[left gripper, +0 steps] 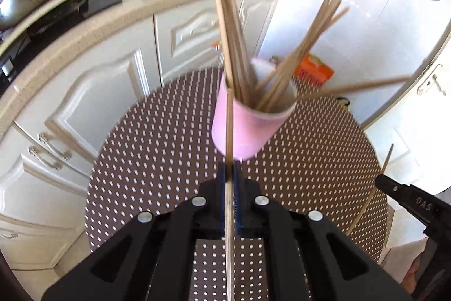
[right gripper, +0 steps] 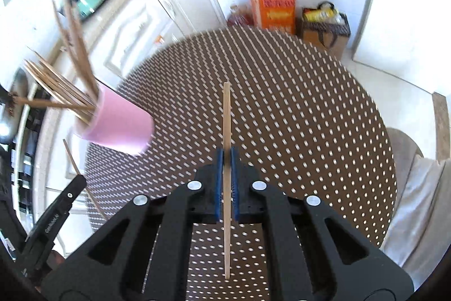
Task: Organize utensils
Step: 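Lift both held chopsticks upright and carry them over the pink cup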
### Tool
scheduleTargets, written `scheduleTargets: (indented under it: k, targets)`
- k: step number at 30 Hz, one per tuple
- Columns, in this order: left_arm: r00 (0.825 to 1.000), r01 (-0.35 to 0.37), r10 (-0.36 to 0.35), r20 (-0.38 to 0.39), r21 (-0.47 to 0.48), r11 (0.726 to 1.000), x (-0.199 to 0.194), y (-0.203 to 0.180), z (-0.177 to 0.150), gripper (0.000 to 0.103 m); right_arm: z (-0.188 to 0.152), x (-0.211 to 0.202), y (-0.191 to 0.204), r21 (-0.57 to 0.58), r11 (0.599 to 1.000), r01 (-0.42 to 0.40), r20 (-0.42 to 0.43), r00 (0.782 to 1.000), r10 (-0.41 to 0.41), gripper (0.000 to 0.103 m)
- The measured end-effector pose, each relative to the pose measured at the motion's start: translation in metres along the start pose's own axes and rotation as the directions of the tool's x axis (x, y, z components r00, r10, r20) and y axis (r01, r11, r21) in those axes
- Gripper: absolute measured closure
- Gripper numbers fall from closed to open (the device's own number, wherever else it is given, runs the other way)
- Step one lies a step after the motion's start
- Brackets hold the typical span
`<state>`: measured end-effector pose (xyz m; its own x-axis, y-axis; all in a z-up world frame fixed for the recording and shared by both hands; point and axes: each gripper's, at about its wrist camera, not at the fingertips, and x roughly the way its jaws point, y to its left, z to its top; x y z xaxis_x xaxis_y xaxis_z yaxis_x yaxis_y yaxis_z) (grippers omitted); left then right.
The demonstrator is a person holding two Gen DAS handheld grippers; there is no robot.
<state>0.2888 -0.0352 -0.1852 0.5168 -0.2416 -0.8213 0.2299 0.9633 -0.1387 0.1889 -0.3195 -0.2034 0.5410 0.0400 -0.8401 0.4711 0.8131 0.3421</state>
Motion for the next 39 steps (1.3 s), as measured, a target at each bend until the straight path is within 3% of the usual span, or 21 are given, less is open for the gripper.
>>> scheduleTargets:
  k: [8, 14, 19, 24, 27, 29, 31, 35, 37, 39]
  targets:
    - [0.993, 0.003, -0.002, 0.115, -0.009, 1.000, -0.026, -0.002, 0.020, 0.097, 0.024, -0.043, 0.021, -0.055, 0.998, -0.044, 0.114, 0.992, 0.050, 0.097]
    - [0.978, 0.018, -0.017, 0.208, -0.002, 1.000, -0.063, -0.005, 0.042, 0.097, 0.043, -0.099, 0.035, -0.100, 0.990, -0.097, 0.207, 0.972, 0.116, 0.097]
    - [0.946, 0.013, -0.013, 0.325, 0.003, 1.000, -0.108, -0.009, 0.069, 0.097, 0.064, -0.149, 0.053, -0.175, 0.975, -0.135, 0.301, 0.936, 0.184, 0.097]
    - [0.890, 0.033, -0.035, 0.454, 0.013, 0.999, -0.149, -0.019, 0.102, 0.097, 0.086, -0.190, 0.078, -0.236, 0.957, -0.169, 0.361, 0.899, 0.247, 0.097]
    - [0.870, 0.026, -0.031, 0.492, 0.017, 1.000, -0.152, -0.025, 0.117, 0.097, 0.095, -0.204, 0.100, -0.292, 0.941, -0.172, 0.390, 0.877, 0.282, 0.097]
    - [0.866, 0.035, -0.034, 0.500, 0.007, 0.999, -0.147, -0.025, 0.124, 0.097, 0.100, -0.202, 0.113, -0.317, 0.931, -0.181, 0.388, 0.871, 0.302, 0.097]
    - [0.864, 0.053, -0.042, 0.502, -0.008, 0.999, -0.137, -0.024, 0.130, 0.097, 0.101, -0.190, 0.127, -0.342, 0.924, -0.170, 0.384, 0.872, 0.302, 0.097]
    - [0.871, 0.056, -0.041, 0.489, -0.016, 0.998, -0.106, -0.022, 0.134, 0.097, 0.100, -0.150, 0.148, -0.358, 0.919, -0.164, 0.331, 0.899, 0.289, 0.097]
    - [0.882, 0.049, -0.040, 0.470, -0.008, 0.999, -0.088, -0.021, 0.133, 0.097, 0.097, -0.133, 0.157, -0.374, 0.919, -0.122, 0.324, 0.912, 0.253, 0.097]
    - [0.891, 0.042, -0.037, 0.453, -0.001, 0.999, -0.068, -0.018, 0.132, 0.097, 0.095, -0.108, 0.161, -0.361, 0.923, -0.135, 0.271, 0.931, 0.242, 0.097]
